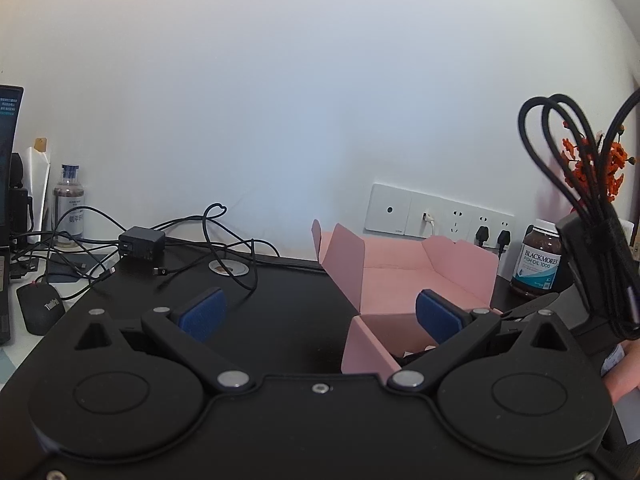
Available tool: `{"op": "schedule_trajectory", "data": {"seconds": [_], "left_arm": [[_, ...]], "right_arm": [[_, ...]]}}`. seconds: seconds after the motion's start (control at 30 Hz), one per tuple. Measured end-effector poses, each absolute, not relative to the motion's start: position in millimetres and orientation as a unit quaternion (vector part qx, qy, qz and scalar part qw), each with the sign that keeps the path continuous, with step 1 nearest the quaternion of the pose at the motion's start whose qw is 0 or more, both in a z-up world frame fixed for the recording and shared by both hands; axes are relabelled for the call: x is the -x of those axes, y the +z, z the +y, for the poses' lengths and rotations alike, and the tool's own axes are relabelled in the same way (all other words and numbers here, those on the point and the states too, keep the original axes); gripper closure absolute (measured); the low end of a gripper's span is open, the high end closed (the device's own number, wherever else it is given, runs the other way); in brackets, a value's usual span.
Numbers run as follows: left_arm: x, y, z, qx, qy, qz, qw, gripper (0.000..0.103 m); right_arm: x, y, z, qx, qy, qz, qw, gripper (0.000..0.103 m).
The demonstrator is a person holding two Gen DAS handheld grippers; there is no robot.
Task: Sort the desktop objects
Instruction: 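Carry the black hair tie with the right tool into the pink box, then open the right tool to release the hair tie in the box, then withdraw the right tool from the pink box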
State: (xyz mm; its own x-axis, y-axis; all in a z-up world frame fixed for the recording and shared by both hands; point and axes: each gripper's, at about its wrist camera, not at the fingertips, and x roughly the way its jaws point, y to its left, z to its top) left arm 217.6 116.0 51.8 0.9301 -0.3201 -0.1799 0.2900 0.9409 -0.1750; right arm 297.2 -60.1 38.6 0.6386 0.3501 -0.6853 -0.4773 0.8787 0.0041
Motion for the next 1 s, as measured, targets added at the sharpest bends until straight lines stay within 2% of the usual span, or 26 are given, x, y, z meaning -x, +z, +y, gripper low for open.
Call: {"op": "schedule_trajectory", "data": {"seconds": [0.3,0.47,0.63,0.7,0.77,1.0], "left_arm": [[-221,51,124,0.096,-0.158,0.108,0.977,0.0],[-222,50,126,0.101,-0.16,0.108,0.976,0.0],[-222,50,126,0.1,-0.161,0.108,0.976,0.0],[-222,50,125,0.098,-0.163,0.106,0.976,0.0],[-221,50,123,0.091,-0.165,0.105,0.976,0.0],[-212,51,106,0.04,-0.164,0.087,0.982,0.0]], "right_arm": [[-303,40,-55,0.095,0.233,0.374,0.893,0.066],[-302,54,-64,0.077,0.225,0.352,0.905,0.036],[-295,81,-88,0.051,0.221,0.316,0.921,0.032],[-284,91,-108,0.029,0.218,0.289,0.932,0.021],[-267,97,-135,0.009,0.212,0.252,0.944,0.002],[-207,83,-247,0.008,0.176,0.204,0.963,0.001]]}}
